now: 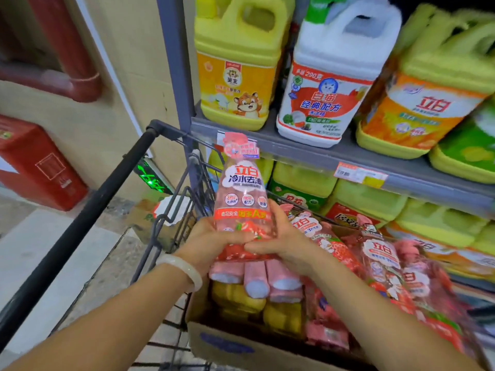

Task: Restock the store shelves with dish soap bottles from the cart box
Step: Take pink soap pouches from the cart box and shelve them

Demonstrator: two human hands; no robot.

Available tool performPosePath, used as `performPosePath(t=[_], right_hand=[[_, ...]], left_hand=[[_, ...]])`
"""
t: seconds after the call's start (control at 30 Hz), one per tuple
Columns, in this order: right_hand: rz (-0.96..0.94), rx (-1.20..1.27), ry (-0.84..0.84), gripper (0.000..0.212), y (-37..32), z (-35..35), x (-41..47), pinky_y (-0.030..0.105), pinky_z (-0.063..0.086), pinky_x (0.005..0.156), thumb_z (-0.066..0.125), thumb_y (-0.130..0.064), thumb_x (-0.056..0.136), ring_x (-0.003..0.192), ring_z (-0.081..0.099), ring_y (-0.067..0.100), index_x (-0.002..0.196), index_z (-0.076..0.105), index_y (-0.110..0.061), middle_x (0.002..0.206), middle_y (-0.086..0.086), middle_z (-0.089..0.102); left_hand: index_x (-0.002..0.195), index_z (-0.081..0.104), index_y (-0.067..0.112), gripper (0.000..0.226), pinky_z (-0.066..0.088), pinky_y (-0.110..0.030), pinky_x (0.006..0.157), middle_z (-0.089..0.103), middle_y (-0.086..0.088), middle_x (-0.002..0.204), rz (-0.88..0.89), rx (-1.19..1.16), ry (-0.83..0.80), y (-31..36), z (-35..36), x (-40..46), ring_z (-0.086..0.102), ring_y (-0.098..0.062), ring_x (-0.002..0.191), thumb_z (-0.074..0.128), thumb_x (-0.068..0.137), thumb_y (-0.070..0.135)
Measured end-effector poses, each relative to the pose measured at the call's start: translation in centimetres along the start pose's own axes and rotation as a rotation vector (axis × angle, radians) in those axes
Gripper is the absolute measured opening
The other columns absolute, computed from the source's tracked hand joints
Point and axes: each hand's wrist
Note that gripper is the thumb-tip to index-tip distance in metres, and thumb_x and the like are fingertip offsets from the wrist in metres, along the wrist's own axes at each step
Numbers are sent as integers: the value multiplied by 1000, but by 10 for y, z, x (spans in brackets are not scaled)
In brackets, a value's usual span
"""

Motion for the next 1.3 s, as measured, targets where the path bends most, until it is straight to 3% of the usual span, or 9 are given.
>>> performPosePath(t=[0.2,0.37,0.53,0.63,0.73,0.97,1.1,1.17,1.3], right_hand=[[-161,-191,144,111,-35,-26,-63,21,54,81,73,25,58,101,62,7,142,22,-28,124,-3,59],[-326,-205,290,107,-55,-61,-140,31,55,84,79,18,51,112,60,17,131,33,-36,131,1,57],[-416,-180,443,113,-66,-113,-248,27,56,75,75,24,57,103,64,13,142,24,-32,126,0,61],[-469,-184,563,114,-63,-147,-327,31,56,79,77,17,54,108,63,16,143,24,-29,127,2,61],[-510,-199,658,113,-55,-182,-414,27,56,74,73,25,57,102,65,11,141,24,-32,128,2,59],[-535,-248,887,105,-35,-261,-597,26,57,73,67,28,63,93,68,6,134,26,-38,119,-4,62],[-551,-268,988,102,-34,-308,-674,30,57,78,74,20,63,104,66,13,125,32,-50,120,-7,62],[-557,-266,1044,110,-37,-335,-702,35,57,81,77,15,61,109,64,16,138,26,-43,127,-3,59],[-581,-274,1158,110,-45,-395,-747,35,57,82,75,16,65,111,63,16,141,21,-42,130,-4,57]], left_hand=[[113,60,-1,72,58,-39,78,72,-18,100,190,107,-172,19,49,-20,70,-29,90,85,46,2],[96,61,16,45,56,-18,69,76,2,85,296,217,-397,38,121,-48,70,-7,78,75,65,-14],[107,61,14,56,55,-38,86,73,-12,103,360,352,-592,42,219,-85,69,-22,92,87,58,9],[100,56,17,51,57,-28,78,75,-1,92,377,369,-654,29,294,-120,69,-12,82,83,62,0],[114,52,12,78,57,-34,83,74,-4,98,377,403,-758,6,373,-161,70,-16,90,90,46,19],[88,56,20,46,49,-11,49,71,12,61,416,366,-998,-52,552,-259,66,2,55,69,68,-19],[113,54,13,61,57,-18,60,75,1,88,440,355,-1073,-69,635,-288,72,-7,74,76,63,-14],[124,50,10,72,59,-25,73,72,-7,105,464,373,-1101,-72,678,-296,72,-16,88,80,61,-8],[119,54,13,73,57,-30,81,72,-6,104,554,396,-1150,-76,767,-300,71,-17,90,86,56,-3]])
Point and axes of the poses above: each hand's wrist, its own x-axis towards the middle knuckle, its own z-axis out of the palm, y = z × x
